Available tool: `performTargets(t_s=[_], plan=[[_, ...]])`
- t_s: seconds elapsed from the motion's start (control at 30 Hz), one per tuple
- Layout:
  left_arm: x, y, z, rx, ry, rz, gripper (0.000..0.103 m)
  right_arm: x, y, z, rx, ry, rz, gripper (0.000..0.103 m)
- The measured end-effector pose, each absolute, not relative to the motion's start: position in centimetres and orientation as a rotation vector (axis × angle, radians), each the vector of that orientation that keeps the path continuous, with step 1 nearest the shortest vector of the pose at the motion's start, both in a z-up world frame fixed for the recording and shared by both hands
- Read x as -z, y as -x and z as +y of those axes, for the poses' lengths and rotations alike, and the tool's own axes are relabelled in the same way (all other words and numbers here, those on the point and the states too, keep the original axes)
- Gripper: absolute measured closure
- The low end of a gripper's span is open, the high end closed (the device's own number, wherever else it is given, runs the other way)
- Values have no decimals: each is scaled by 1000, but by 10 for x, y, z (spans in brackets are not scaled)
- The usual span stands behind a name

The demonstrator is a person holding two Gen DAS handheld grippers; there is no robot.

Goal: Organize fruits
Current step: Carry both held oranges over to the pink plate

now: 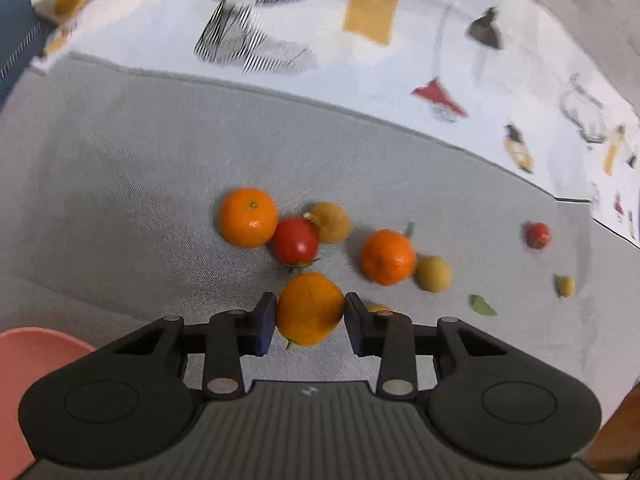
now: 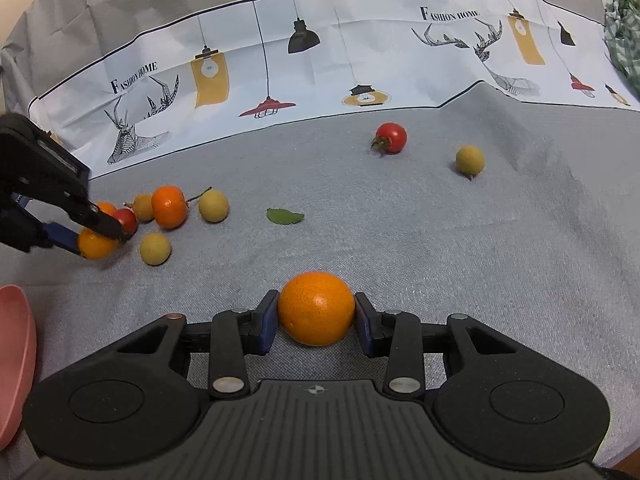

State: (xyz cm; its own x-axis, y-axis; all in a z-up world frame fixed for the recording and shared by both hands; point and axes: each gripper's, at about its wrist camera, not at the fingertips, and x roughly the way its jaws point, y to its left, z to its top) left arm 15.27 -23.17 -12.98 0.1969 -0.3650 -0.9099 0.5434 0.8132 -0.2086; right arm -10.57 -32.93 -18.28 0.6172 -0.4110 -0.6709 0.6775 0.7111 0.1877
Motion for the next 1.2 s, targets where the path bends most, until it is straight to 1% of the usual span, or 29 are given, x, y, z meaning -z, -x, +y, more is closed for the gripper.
performTargets(t_s=[0.13,0.3,0.53,0.67,0.8,0.93,1.03,1.2], plan=[[86,-117,-197,696,-133,1137,62,170,112,-322,648,-439,628,62],[46,-54,-121,683,-178,1053,62,126,132,-279,565,-432,596,62],[30,6,-4,535,-133,1031,62,60,155,-187,344,-425,569,62],[23,25,47,481,-84,1013,62,35,161,-139,237,-401,568,62],[15,36,76,455,-47,989,62,16,173,-99,182,-293,541,62],[1,51,95,468,-20,939,62,2,184,-80,172,-253,520,62],[-1,60,99,473,-21,927,62,-2,193,-72,173,-237,493,62],[0,67,96,482,-9,930,62,1,199,-74,186,-244,506,62]])
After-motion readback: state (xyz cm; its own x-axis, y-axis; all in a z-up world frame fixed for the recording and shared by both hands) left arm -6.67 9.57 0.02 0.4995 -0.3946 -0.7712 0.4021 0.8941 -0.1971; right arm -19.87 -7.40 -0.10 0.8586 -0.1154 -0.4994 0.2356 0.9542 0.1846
